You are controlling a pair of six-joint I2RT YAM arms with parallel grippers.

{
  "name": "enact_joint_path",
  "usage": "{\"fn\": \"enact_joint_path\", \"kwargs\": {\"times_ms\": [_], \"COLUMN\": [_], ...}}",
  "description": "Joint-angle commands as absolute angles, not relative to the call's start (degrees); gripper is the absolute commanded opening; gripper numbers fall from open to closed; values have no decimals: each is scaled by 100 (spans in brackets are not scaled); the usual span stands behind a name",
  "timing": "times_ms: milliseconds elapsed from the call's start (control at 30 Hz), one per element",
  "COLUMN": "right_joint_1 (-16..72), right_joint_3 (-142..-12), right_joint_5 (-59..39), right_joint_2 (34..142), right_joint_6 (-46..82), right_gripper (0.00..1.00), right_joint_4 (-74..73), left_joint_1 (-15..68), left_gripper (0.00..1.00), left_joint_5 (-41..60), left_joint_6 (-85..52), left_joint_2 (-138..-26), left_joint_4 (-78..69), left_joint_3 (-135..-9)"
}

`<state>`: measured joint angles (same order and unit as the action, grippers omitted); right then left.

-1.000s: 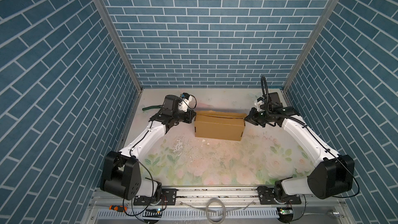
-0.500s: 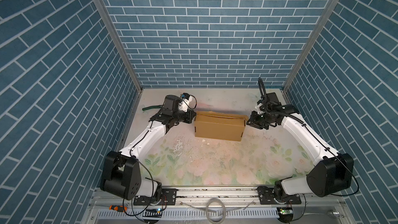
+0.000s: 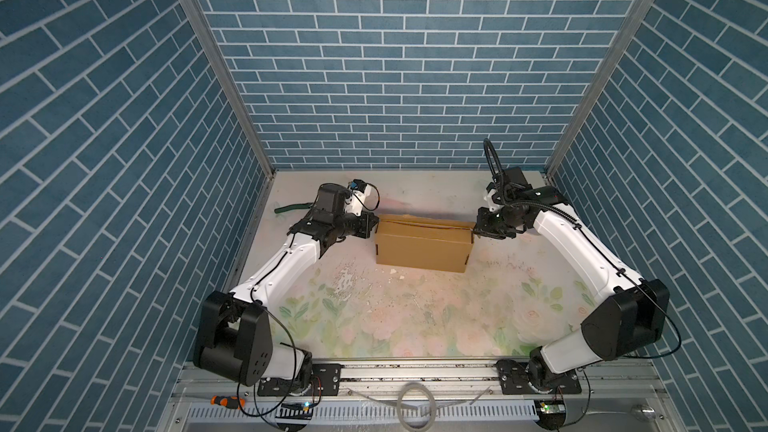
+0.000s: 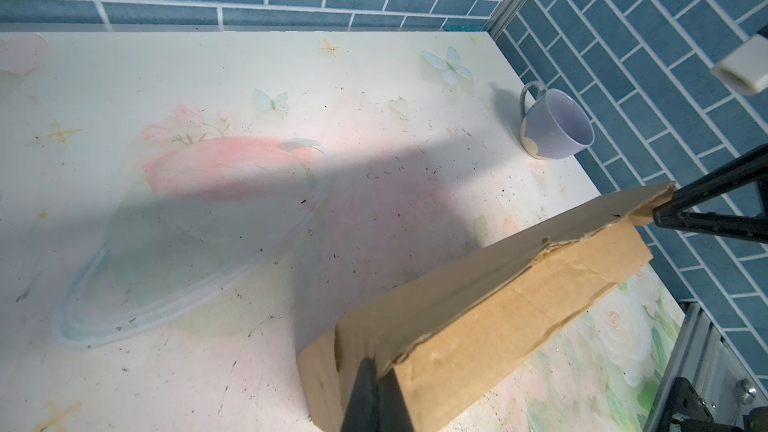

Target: Fold the paper box

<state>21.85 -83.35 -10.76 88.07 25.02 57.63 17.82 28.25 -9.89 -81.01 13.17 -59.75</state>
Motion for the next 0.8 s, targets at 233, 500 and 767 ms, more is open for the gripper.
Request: {"fn": "enact_joint_path", "kwargs": {"times_ms": [233, 500, 767], "right_joint_1": [2209, 2197, 2138], "right_joint_3": [-8866, -9238, -9197], "right_joint_5": [-855, -1922, -2803], "right_joint_2": [9065, 9051, 9093], "right_joint_6": [2013, 2307, 2723], "right_gripper": [0, 0, 0], "right_joint_4": [6248, 6425, 6054], "left_joint_1": [1892, 1911, 1942], "left_gripper": [0, 0, 0], "left_joint_5": [2830, 2843, 2841], "left_joint_6": [-991, -1015, -1011], "left_joint_2": [-8326, -8325, -8350], "left_joint_4": [2268, 2225, 2171], "left_joint_3": [-5740, -5704, -5661]}}
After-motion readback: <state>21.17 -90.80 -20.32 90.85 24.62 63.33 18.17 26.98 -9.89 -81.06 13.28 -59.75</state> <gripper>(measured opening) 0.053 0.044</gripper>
